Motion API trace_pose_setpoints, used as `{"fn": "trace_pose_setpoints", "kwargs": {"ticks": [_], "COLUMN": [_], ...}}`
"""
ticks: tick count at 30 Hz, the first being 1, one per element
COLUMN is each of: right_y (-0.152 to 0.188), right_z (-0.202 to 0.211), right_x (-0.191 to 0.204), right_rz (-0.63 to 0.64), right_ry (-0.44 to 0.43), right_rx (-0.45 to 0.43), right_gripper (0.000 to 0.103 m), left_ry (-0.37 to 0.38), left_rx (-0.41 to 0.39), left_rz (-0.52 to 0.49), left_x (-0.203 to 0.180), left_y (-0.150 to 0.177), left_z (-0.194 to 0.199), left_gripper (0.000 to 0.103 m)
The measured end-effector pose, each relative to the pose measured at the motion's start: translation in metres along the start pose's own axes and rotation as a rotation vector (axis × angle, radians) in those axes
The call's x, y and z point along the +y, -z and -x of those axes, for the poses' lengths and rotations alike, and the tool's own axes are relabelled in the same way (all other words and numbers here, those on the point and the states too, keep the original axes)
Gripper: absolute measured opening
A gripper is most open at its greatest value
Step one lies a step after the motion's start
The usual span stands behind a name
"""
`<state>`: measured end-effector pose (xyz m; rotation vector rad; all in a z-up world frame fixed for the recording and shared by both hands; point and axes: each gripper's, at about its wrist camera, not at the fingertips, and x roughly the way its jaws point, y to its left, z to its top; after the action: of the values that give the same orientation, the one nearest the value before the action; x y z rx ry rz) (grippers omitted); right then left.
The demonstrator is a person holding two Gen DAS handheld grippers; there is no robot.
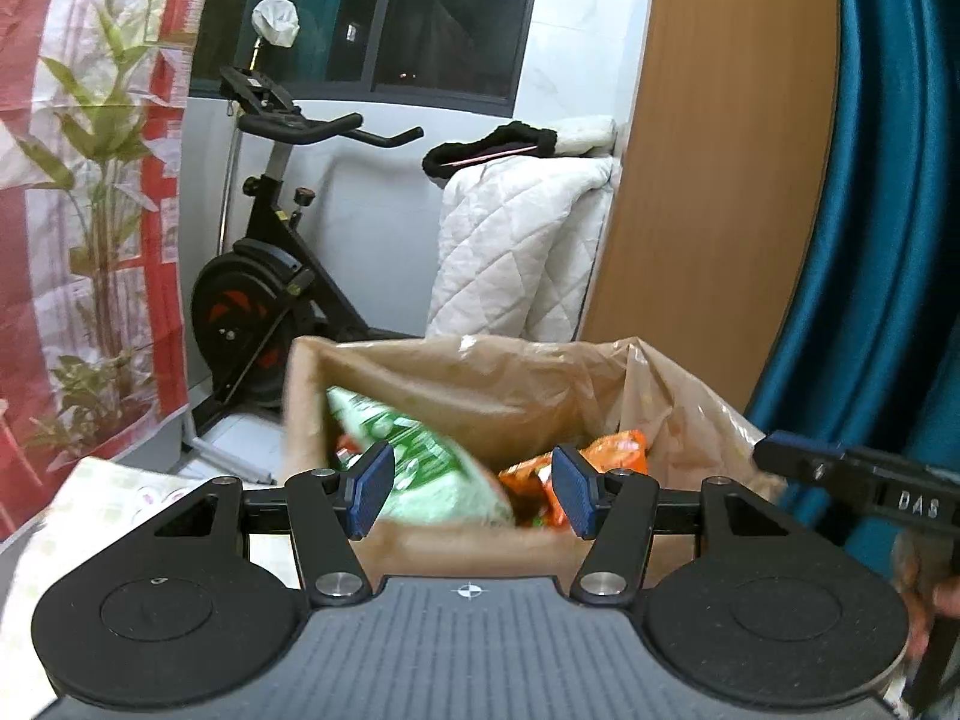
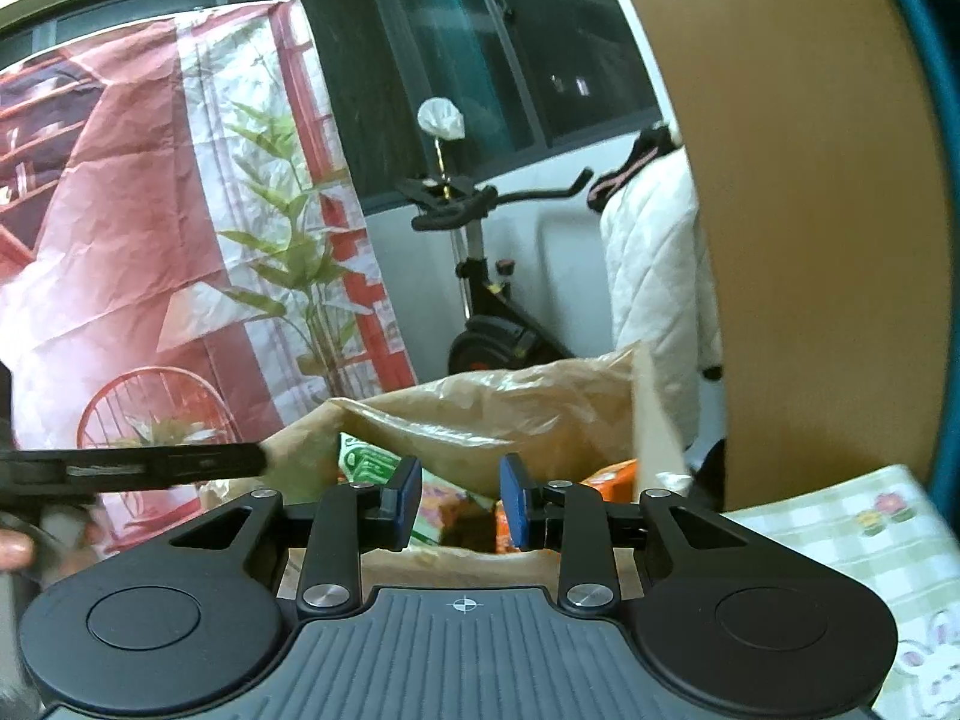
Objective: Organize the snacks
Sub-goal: 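Lower both tools back to the snacks in front of the box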
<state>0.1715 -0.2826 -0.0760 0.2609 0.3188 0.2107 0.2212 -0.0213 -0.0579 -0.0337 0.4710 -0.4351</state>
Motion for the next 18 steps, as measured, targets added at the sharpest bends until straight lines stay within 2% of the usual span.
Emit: {"fn": "trace_pose_setpoints", "kwargs": {"ticks": [8,13,18], "right_y": [0.028,0.058,0.093], "right_z": [0.047,0.06,0.057], "right_x": [0.002,-0.005,-0.004], "right_rz": [0.084,0.068,0.065], "right_ry": [0.049,0.093,0.109], "right_rx": [0.001,0.044,0.142], "right_gripper": [0.028,0.029,0.033], "left_ry": [-0.079,-0.144,-0.175], "left_rx": [0.04,0.086,0.147], "left_rz": [0.048,0.122,0.173], "left_x": [0.035,0.051,0.049], "left_y": [0.036,0.072,0.114], "left_z": [0.061,0.074,0.069], "left_gripper": [0.06,0.06,0.06]}}
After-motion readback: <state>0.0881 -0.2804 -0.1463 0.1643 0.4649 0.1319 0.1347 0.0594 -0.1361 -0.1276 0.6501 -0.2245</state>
